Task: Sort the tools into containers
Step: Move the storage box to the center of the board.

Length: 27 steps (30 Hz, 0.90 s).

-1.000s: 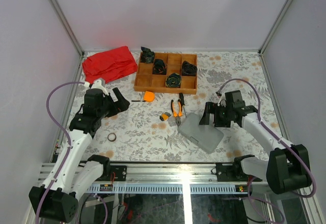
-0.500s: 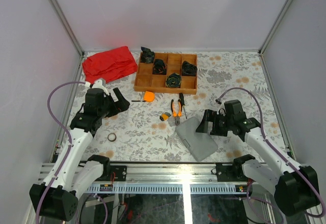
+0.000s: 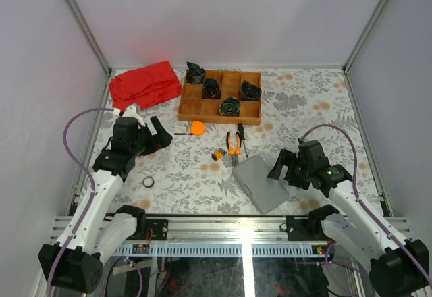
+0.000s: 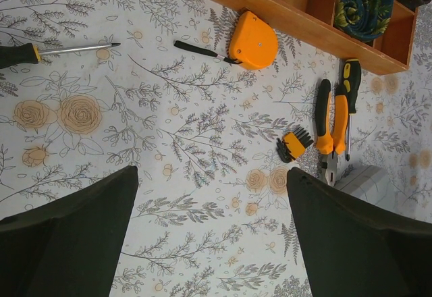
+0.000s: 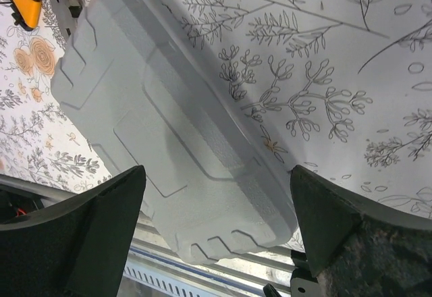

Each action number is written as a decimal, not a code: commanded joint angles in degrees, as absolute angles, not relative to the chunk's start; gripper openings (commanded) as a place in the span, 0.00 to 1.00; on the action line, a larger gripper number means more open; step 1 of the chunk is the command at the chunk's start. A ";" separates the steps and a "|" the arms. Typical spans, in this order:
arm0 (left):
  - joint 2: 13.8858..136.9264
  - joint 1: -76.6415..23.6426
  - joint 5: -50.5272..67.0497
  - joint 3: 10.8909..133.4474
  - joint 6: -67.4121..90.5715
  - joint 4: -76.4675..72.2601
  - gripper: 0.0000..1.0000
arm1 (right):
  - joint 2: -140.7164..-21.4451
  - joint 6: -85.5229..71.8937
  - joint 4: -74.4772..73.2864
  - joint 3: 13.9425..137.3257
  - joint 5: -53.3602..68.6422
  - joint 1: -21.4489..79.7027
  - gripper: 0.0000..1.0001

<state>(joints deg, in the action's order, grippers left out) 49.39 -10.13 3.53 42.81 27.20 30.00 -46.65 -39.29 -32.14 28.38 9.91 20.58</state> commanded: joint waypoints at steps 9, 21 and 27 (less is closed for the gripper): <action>50.23 -10.80 2.97 42.67 27.75 27.24 0.90 | -40.16 -47.08 -34.52 22.60 6.64 24.63 0.89; 50.12 -11.23 8.22 41.97 30.44 26.41 0.93 | -35.43 -59.22 -21.80 15.72 12.03 28.39 0.84; 48.67 -11.55 9.95 41.50 30.94 26.14 1.00 | -39.12 -64.02 -13.65 14.81 11.63 31.88 0.83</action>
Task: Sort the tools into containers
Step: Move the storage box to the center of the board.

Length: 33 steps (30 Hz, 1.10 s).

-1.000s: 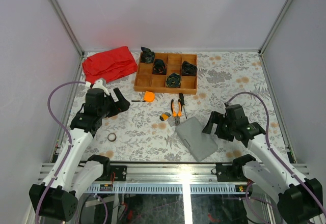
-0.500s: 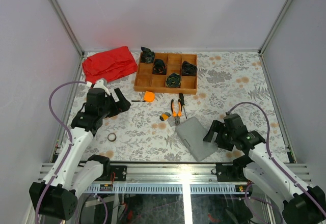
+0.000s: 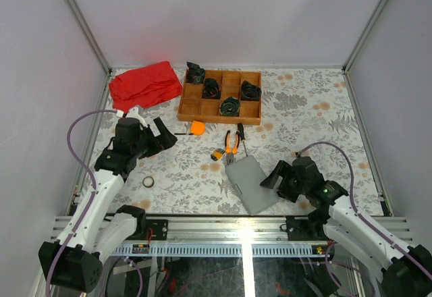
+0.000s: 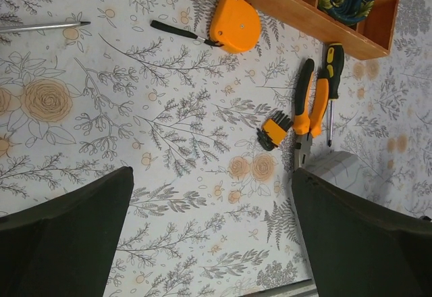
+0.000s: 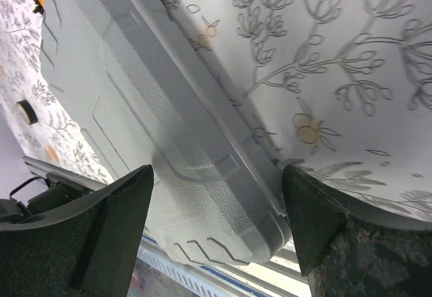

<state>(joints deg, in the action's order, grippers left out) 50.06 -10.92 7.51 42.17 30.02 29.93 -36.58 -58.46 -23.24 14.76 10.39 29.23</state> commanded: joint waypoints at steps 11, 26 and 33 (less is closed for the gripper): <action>48.31 -13.70 11.95 38.84 34.43 24.93 1.00 | -61.97 -69.97 8.78 22.54 -0.28 49.55 0.83; 48.29 -14.06 14.52 35.71 36.57 23.63 1.00 | -80.72 -61.60 14.89 36.11 -7.31 54.11 0.86; 50.21 -15.07 19.04 32.73 38.43 20.02 0.93 | -74.95 -52.75 8.35 34.63 -10.74 54.14 0.89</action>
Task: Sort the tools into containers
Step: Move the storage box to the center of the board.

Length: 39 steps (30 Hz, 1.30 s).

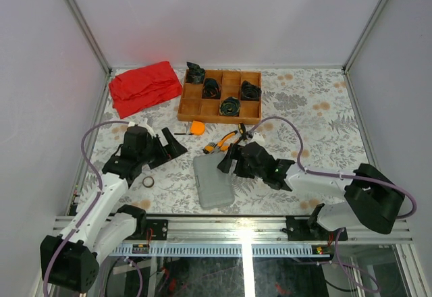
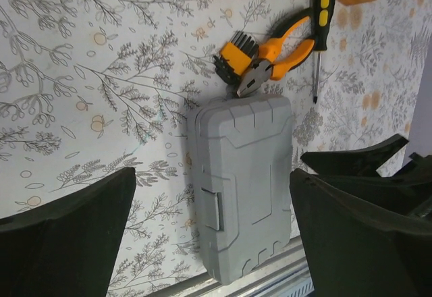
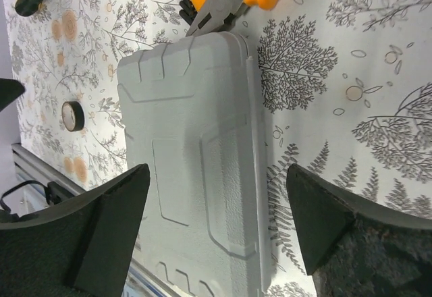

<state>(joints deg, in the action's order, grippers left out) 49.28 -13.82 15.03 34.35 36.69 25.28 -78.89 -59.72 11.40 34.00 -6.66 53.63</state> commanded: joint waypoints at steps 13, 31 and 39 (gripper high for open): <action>49.98 -32.92 11.29 23.01 52.06 11.67 0.91 | -75.20 -50.31 14.52 30.94 -3.63 54.05 0.94; 61.89 -39.19 6.71 23.99 50.96 1.90 0.72 | -79.99 -58.95 14.64 30.13 -8.83 54.10 0.72; 68.73 -41.62 6.45 28.40 50.80 -1.81 0.69 | -77.00 -58.42 12.54 28.23 -10.14 50.83 0.69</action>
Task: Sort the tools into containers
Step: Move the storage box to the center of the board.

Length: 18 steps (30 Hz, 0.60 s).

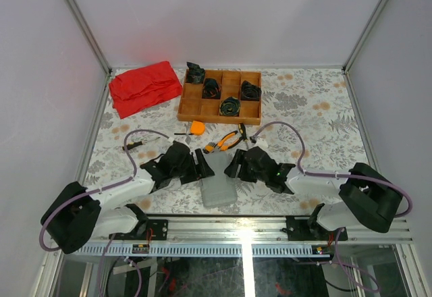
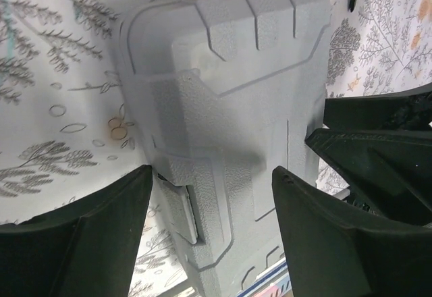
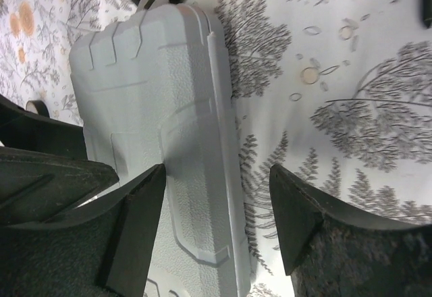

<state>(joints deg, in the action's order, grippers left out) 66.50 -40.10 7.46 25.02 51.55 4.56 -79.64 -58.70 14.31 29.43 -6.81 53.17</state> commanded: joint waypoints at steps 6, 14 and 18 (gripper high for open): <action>73.87 -43.62 6.42 30.32 53.10 -6.02 0.69 | -74.00 -52.18 10.87 28.37 -7.04 43.79 0.69; 72.29 -43.55 0.79 35.65 50.06 3.09 0.80 | -67.25 -44.07 0.54 32.48 -11.77 41.33 0.90; 68.75 -43.36 -2.25 36.58 48.49 7.71 0.86 | -63.31 -42.50 -3.82 32.86 -15.56 41.40 1.00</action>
<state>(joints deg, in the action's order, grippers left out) 72.27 -43.42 2.81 34.41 51.07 3.05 -67.20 -46.54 1.50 30.13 -9.67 41.67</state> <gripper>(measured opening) 0.828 0.966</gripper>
